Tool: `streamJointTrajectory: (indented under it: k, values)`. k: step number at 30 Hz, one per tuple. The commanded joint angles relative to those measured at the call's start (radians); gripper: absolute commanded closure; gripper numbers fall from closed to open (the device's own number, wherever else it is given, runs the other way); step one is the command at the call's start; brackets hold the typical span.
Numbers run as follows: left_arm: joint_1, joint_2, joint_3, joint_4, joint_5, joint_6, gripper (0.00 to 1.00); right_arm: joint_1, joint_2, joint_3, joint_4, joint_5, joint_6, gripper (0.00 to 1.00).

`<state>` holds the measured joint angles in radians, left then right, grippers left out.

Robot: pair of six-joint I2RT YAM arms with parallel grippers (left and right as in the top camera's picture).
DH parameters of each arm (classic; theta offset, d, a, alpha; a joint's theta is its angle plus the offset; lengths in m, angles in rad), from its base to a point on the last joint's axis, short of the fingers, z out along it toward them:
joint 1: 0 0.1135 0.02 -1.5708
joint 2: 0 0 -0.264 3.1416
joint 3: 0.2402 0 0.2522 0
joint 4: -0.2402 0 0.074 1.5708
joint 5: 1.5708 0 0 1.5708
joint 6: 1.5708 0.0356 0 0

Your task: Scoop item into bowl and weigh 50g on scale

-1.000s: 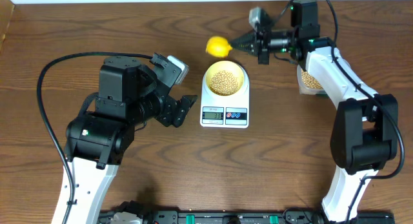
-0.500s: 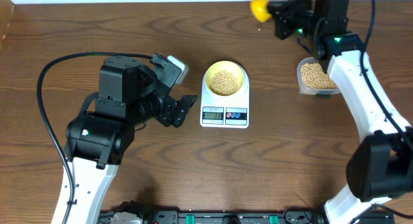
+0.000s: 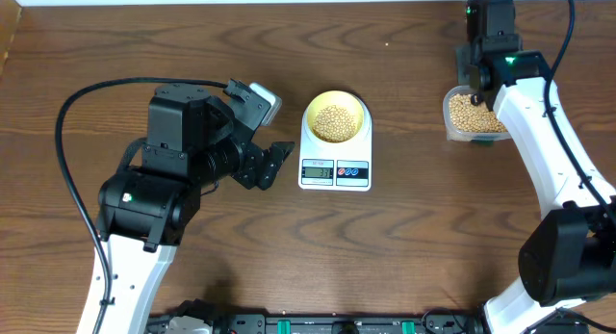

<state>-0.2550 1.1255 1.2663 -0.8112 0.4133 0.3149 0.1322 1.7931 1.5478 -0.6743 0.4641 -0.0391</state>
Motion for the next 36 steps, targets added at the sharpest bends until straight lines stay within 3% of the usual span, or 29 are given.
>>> streamJointTrajectory:
  k: [1, 10, 23, 36]
  values:
    - [0.006, 0.0, -0.004, -0.001, 0.005, 0.009, 0.16, -0.002, -0.018, 0.002, -0.072, 0.057, 0.082, 0.99]
    - [0.006, 0.0, -0.004, -0.001, 0.005, 0.009, 0.16, -0.001, -0.018, 0.0, -0.237, -0.002, 0.204, 0.99]
    - [0.006, 0.0, -0.004, -0.001, 0.005, 0.009, 0.16, -0.036, 0.042, -0.061, -0.134, -0.049, 0.211, 0.99]
    - [0.006, 0.0, -0.004, -0.001, 0.005, 0.009, 0.16, -0.091, 0.042, -0.179, -0.015, -0.235, 0.21, 0.99]
